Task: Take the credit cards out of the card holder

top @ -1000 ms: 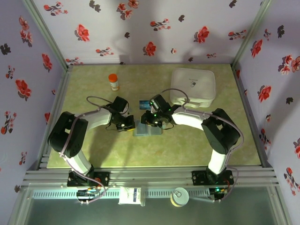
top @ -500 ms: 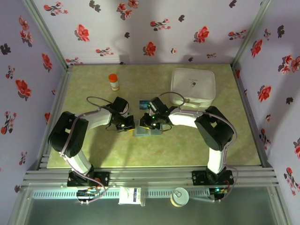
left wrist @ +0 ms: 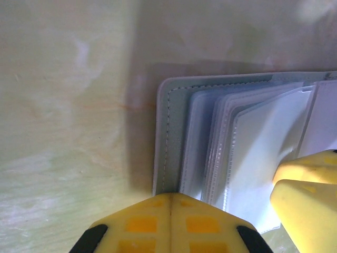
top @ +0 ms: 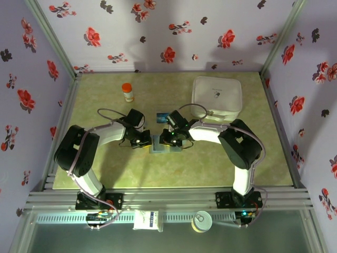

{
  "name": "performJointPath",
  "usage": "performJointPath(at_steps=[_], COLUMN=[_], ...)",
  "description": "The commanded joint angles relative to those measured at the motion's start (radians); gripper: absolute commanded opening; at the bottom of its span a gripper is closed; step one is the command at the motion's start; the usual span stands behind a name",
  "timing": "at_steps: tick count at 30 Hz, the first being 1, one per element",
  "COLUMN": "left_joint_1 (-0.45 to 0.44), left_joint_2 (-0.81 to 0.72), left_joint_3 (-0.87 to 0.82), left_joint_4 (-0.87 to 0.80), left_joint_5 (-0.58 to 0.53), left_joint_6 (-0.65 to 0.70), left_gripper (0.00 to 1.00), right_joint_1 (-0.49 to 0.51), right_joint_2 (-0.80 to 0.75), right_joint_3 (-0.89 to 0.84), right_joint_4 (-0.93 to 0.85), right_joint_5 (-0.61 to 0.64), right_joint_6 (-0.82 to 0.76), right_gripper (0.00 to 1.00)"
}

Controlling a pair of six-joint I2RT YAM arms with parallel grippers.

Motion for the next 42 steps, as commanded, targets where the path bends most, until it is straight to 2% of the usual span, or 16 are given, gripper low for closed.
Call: performJointPath(at_steps=[1,15,22,28,42], left_joint_1=[-0.004,-0.002,-0.006,-0.023,-0.042], left_joint_2=[0.027,-0.052,-0.108,-0.064,0.029], left_joint_3=[0.0,0.032,0.056,0.046,0.015], left_joint_4=[-0.053,-0.079,-0.063,0.044,0.11], left_joint_5=[-0.036,-0.033,0.011,0.098,0.096], left_joint_6=[0.027,0.019,-0.03,-0.102,-0.142], left_gripper=[0.02,0.03,0.09,0.17,0.2], right_joint_1=[0.003,-0.022,-0.032,-0.037,-0.041], right_joint_2=[-0.026,-0.008,-0.011,-0.012,-0.024], right_joint_3=[0.005,-0.064,-0.087,-0.096,-0.106], right_joint_4=[-0.089,0.056,0.078,0.079,0.077], right_joint_5=[0.071,-0.018,-0.032,-0.035,-0.041], right_joint_6=[-0.033,0.022,0.027,0.024,0.017], right_gripper=[0.24,0.21,0.2,0.2,0.2])
